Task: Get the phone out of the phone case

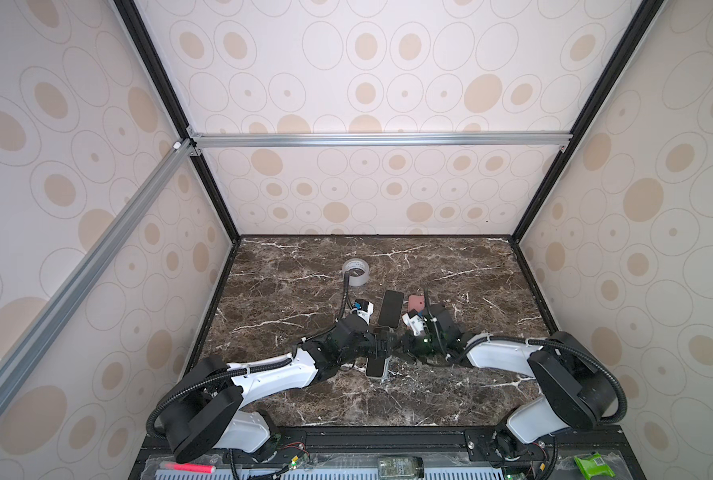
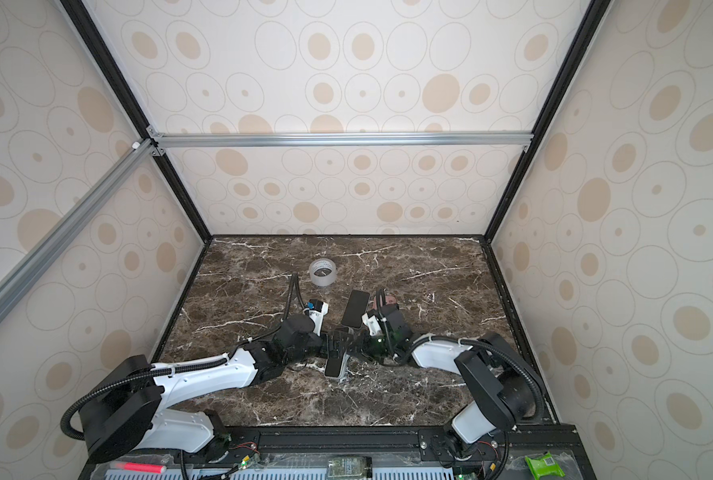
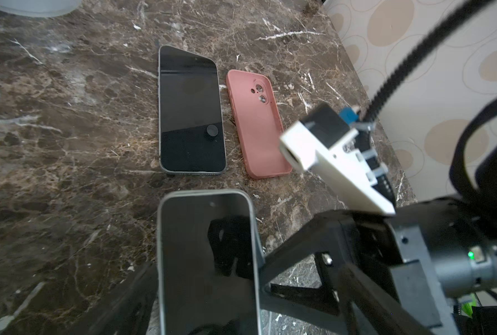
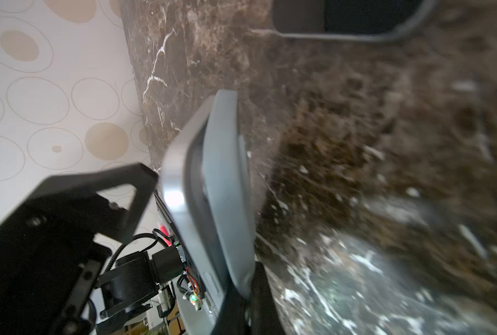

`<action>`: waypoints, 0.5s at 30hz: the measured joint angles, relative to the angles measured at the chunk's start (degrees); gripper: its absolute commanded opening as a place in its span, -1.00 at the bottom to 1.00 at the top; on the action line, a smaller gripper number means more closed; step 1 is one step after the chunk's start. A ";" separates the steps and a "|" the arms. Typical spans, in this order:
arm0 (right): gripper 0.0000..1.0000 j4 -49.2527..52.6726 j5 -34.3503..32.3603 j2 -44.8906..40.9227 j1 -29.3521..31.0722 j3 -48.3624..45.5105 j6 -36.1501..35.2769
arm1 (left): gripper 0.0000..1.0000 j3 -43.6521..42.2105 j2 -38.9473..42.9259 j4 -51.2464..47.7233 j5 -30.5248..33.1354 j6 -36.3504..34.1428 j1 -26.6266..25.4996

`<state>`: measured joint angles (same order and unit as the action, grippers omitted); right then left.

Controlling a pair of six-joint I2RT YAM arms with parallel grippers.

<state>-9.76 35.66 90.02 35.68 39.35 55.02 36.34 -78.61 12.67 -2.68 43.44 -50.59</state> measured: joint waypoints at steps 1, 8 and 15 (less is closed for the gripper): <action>-1.00 0.55 0.28 0.92 0.02 1.73 -0.52 | 0.87 0.22 -0.17 -0.48 0.39 0.07 -0.24; -1.00 -1.79 2.27 1.29 0.17 -2.03 0.61 | 0.79 0.92 -0.20 -4.42 2.86 0.50 -0.87; -1.00 -1.86 2.23 1.27 0.17 -2.73 0.61 | 0.77 0.52 0.35 -5.99 4.48 0.92 -0.92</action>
<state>-11.62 37.89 91.29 35.86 36.62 55.64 36.86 -78.26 6.68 1.80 44.36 -51.51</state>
